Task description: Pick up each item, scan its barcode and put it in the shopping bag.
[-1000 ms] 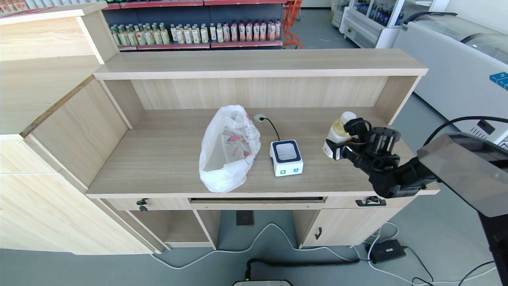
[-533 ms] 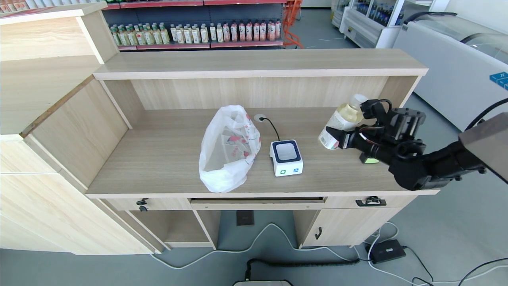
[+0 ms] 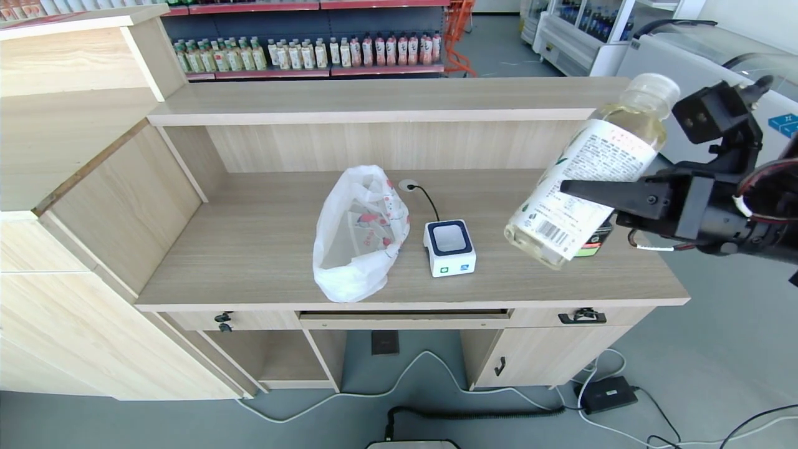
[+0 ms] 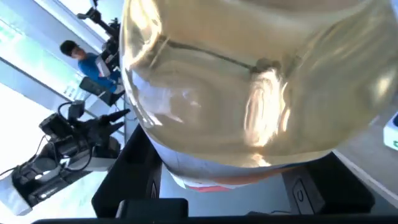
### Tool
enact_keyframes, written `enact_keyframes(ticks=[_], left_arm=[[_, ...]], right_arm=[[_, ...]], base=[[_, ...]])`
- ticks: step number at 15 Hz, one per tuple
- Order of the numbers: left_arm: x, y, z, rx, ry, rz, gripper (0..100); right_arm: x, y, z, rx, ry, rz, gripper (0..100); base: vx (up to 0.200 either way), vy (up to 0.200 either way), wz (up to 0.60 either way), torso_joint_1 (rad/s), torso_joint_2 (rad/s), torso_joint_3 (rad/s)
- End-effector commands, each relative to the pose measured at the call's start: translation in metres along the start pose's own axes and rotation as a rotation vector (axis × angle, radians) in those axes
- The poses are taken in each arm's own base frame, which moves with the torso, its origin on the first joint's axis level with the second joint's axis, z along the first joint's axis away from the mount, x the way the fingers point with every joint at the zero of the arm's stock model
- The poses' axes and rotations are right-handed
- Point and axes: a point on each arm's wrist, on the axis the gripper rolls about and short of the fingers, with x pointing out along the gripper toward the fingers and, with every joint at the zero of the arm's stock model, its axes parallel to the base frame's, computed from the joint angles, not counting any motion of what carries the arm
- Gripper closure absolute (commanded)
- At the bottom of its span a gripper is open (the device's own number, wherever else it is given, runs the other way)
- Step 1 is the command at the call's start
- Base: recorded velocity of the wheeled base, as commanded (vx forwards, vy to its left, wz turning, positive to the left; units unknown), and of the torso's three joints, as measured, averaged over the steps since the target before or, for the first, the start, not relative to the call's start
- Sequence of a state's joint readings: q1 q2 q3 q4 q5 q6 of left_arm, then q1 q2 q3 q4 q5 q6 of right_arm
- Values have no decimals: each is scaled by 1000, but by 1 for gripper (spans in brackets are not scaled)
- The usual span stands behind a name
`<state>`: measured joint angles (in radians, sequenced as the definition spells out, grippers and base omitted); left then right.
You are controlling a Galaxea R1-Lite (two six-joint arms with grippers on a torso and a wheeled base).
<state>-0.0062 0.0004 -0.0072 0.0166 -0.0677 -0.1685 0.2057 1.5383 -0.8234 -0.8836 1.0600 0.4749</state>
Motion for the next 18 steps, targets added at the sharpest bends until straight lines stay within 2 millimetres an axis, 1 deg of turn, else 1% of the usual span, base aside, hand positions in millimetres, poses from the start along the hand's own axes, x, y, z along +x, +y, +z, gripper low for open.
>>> enact_keyframes(ticks=[1,4,9,18], left_arm=[[0,0,0,0,-1,0,0],[0,0,0,0,1,0,0],[0,0,0,0,1,0,0],[0,0,0,0,1,0,0]], right_arm=[[-8,57,8,-19,5,143,100],[-5,79,6,39,45,253,100],[-10,91,3,71,96,330,100],[-12,89,-6,107,116,328,100]], base=[[0,0,0,0,0,0],[0,0,0,0,0,0],[0,0,0,0,0,0],[0,0,0,0,0,0]])
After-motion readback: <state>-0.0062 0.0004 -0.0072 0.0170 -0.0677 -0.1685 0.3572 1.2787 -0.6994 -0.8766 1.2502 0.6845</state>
